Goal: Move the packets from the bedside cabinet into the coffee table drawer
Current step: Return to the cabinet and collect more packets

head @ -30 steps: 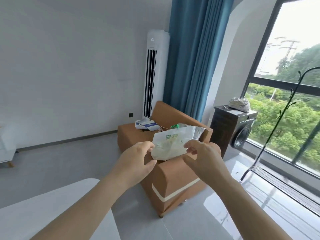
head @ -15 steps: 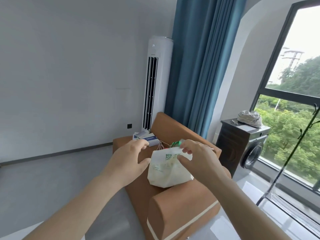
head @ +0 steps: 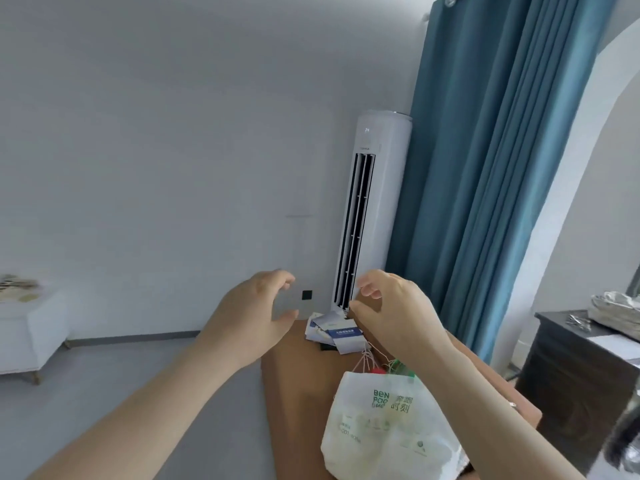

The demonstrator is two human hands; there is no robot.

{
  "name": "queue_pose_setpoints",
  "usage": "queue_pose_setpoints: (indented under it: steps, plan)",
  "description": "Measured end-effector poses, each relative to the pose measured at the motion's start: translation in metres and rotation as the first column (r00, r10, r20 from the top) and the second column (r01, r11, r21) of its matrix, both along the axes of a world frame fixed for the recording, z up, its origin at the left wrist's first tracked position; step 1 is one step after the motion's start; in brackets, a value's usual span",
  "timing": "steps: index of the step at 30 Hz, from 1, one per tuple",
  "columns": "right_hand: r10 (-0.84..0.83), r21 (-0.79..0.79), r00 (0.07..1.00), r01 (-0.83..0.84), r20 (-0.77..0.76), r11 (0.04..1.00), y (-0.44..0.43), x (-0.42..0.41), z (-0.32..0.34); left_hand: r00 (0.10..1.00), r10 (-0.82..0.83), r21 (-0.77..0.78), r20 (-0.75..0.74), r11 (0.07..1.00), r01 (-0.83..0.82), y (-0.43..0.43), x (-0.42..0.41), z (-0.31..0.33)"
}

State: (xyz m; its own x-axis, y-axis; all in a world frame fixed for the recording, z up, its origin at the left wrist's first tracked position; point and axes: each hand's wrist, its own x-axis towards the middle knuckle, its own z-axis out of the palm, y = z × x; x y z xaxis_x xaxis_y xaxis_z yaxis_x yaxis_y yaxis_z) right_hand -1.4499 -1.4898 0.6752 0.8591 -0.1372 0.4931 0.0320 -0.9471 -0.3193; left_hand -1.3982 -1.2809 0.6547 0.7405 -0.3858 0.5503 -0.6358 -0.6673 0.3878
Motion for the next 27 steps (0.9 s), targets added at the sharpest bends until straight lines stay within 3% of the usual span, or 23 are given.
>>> queue_pose_setpoints:
  steps: [12, 27]
  plan:
    - [0.293, -0.005, 0.953, -0.294, 0.081, 0.956, 0.015, 0.176, 0.017, 0.968, 0.245, -0.037, 0.045, 0.969, -0.244, 0.028, 0.129, 0.009]
    - [0.351, 0.021, 0.924, -0.358, 0.151, 0.933, 0.115, 0.44, 0.044, 0.937, 0.335, -0.054, 0.098, 0.942, -0.331, 0.138, 0.377, 0.041]
